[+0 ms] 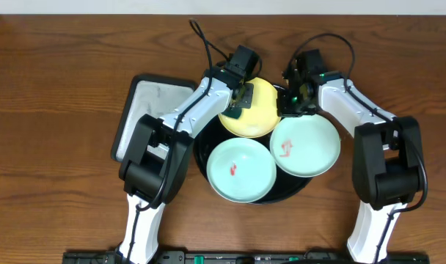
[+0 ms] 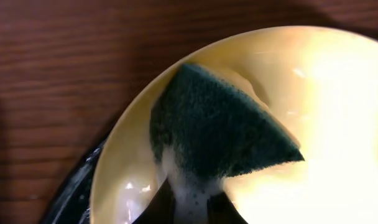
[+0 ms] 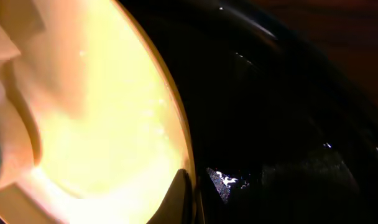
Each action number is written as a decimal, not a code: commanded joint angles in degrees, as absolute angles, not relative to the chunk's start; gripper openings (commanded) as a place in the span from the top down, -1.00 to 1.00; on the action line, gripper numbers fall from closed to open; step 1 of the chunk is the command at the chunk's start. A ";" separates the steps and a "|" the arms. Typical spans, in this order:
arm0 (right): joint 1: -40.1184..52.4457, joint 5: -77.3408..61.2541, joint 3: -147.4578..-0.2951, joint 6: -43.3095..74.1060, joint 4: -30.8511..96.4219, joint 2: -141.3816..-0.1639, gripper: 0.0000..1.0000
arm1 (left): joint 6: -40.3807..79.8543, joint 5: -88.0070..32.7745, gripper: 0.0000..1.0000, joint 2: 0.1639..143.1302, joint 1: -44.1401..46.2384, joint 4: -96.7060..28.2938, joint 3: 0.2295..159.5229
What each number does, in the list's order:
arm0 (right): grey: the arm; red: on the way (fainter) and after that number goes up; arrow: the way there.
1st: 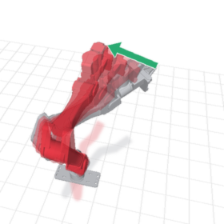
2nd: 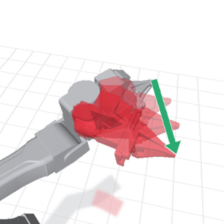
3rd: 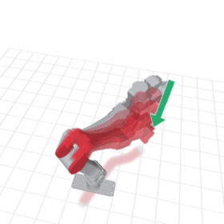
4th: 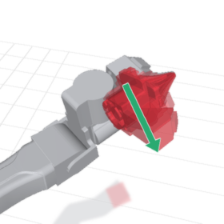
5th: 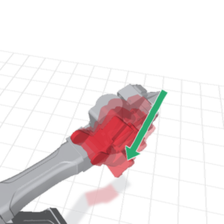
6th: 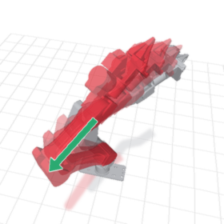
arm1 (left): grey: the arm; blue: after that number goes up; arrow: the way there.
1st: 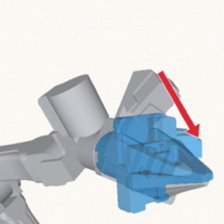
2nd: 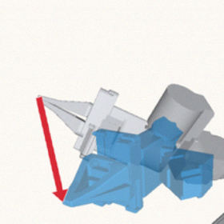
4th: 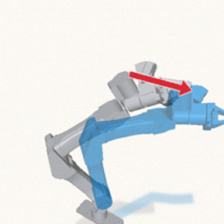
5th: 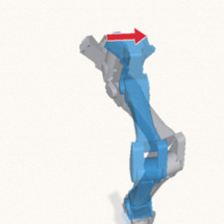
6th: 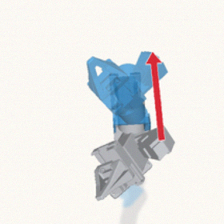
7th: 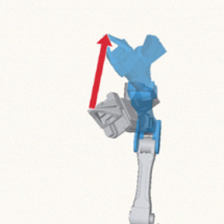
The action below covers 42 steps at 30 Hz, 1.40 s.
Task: Clean dirty plates on tray and stack at the side
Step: 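Scrub the yellow plate with the sponge while right gripper holds its rim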
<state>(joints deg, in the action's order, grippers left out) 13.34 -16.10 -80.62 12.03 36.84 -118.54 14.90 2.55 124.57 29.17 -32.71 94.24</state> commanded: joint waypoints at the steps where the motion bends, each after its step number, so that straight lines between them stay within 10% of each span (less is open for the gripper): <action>1: 12.80 -10.74 -79.59 11.97 38.79 -119.33 0.98 | 11.51 15.05 0.85 128.44 26.87 -34.54 92.07; 12: 12.75 -10.72 -79.59 11.99 39.31 -119.31 0.98 | 25.43 -4.05 0.85 128.44 34.11 -33.52 92.07; 26: 12.73 -10.28 -79.59 12.23 39.88 -119.33 0.98 | 17.65 8.32 0.85 128.42 31.29 -37.63 92.07; 42: 12.73 -10.26 -79.59 12.43 39.81 -119.33 0.98 | 35.59 -22.20 0.85 128.49 32.80 -30.87 92.05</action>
<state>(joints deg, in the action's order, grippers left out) 13.32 -13.45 -80.42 12.99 39.68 -118.61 31.05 -13.61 125.75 31.92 -30.00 93.76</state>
